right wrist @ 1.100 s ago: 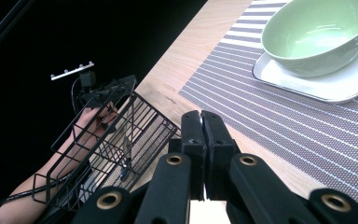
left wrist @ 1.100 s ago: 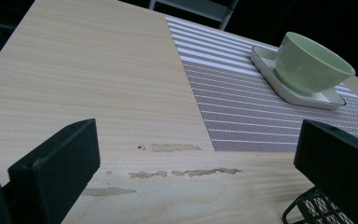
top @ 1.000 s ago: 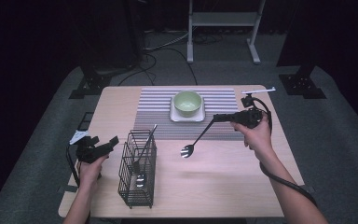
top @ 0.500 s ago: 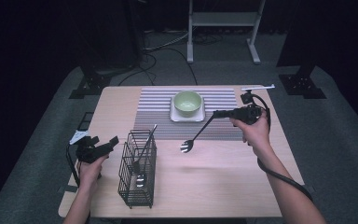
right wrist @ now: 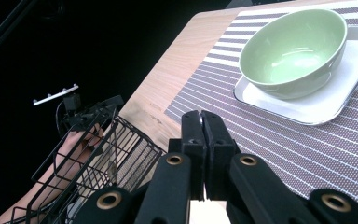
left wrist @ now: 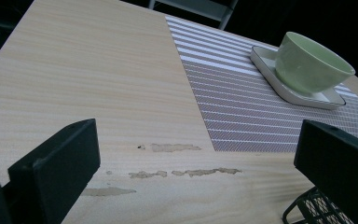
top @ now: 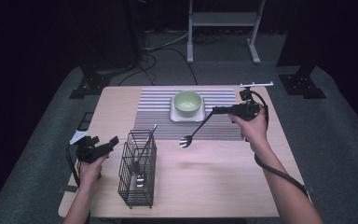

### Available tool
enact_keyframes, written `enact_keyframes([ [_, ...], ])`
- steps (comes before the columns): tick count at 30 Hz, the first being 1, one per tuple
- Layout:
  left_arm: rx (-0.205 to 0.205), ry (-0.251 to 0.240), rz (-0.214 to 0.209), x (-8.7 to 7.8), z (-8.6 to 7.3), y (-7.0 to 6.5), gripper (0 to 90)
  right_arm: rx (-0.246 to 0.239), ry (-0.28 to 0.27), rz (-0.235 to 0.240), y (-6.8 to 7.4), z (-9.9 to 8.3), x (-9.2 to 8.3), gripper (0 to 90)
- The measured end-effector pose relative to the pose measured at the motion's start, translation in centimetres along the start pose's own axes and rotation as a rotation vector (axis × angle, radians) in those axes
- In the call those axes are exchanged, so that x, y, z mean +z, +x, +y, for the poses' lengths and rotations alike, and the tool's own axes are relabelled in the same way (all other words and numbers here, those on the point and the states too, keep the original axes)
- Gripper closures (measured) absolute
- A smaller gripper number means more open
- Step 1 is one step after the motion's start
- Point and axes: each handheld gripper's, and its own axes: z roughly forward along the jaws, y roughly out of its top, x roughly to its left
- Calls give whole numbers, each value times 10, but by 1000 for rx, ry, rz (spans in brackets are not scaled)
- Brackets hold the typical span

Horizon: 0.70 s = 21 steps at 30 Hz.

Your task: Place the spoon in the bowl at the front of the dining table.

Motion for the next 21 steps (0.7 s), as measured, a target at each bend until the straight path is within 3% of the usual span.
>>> enact_keyframes([
  [21, 0, -1, -2, 0, 0, 0, 0, 19, -32, -32, -6, 15, 2, 885],
])
